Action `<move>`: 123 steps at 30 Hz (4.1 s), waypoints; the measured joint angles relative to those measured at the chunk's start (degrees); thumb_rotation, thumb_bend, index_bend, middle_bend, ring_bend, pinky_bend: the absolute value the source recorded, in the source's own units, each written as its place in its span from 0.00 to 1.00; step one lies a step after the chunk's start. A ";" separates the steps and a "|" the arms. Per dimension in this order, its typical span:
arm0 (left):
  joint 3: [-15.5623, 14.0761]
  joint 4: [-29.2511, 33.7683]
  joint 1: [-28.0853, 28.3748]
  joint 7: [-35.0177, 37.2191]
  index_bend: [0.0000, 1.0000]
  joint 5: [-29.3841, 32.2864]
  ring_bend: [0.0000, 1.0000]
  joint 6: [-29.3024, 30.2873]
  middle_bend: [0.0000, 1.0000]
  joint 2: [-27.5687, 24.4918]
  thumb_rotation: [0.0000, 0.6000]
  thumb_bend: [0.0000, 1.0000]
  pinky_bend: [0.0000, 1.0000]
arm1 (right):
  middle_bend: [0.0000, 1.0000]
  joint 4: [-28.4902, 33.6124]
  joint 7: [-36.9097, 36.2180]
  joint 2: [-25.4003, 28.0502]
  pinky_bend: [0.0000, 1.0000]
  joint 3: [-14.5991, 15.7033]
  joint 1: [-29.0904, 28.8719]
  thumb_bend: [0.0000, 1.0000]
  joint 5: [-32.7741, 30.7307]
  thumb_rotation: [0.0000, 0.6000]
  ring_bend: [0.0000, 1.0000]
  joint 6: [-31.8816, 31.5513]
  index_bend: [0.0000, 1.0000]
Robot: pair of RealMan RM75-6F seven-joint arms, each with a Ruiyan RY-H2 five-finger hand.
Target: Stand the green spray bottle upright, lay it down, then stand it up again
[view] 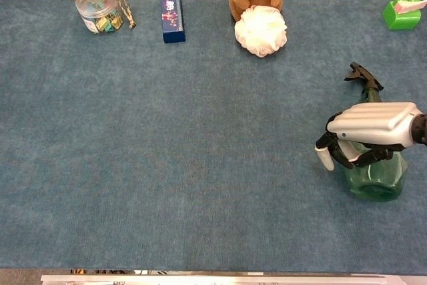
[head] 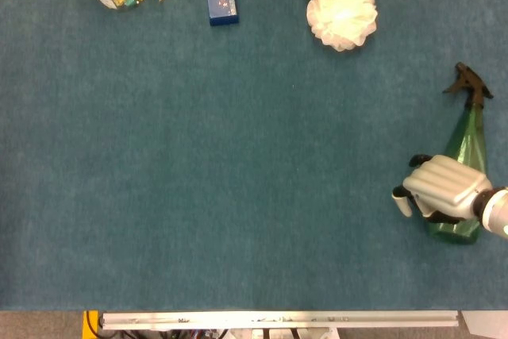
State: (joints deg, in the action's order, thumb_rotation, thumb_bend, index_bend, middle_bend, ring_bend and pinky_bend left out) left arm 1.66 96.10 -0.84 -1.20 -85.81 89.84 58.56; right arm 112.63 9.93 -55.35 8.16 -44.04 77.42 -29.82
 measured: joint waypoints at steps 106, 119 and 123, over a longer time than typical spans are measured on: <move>0.00 0.07 -0.10 0.44 0.34 0.27 0.39 -0.01 0.35 -0.17 1.00 0.13 0.70 | 0.00 -34.84 31.19 -25.20 0.02 -8.29 11.50 0.00 -12.75 1.00 0.00 -24.59 0.00; 0.05 0.14 -0.11 0.54 0.34 0.24 0.39 0.03 0.35 -0.25 1.00 0.13 0.70 | 0.00 -38.76 26.53 -29.25 0.02 -9.18 10.86 0.00 -7.97 1.00 0.00 -26.26 0.00; -0.02 0.14 -0.21 0.63 0.34 0.15 0.39 0.13 0.35 -0.30 1.00 0.13 0.70 | 0.00 -40.22 24.72 -30.90 0.02 -9.52 10.43 0.00 -5.99 1.00 0.00 -26.80 0.00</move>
State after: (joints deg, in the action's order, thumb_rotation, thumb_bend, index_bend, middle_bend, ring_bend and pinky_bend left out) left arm 1.63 96.24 -1.05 -0.58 -85.66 89.97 58.25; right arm 72.41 34.65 -86.24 -1.35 -33.61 71.43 -56.63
